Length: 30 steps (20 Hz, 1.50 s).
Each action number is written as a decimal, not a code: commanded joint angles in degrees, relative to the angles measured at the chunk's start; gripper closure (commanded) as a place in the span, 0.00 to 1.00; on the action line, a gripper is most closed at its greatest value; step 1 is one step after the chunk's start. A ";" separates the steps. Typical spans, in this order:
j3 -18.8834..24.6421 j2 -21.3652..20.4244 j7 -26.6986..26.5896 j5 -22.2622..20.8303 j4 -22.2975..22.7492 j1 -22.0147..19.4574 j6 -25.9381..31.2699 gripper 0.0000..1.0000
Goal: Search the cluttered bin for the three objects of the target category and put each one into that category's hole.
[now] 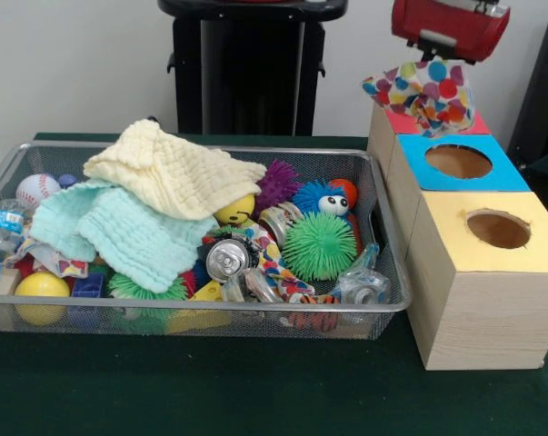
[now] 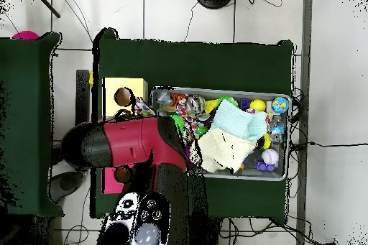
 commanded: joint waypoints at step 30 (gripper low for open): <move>-0.64 11.95 0.07 -13.69 1.05 -3.52 -6.66 1.00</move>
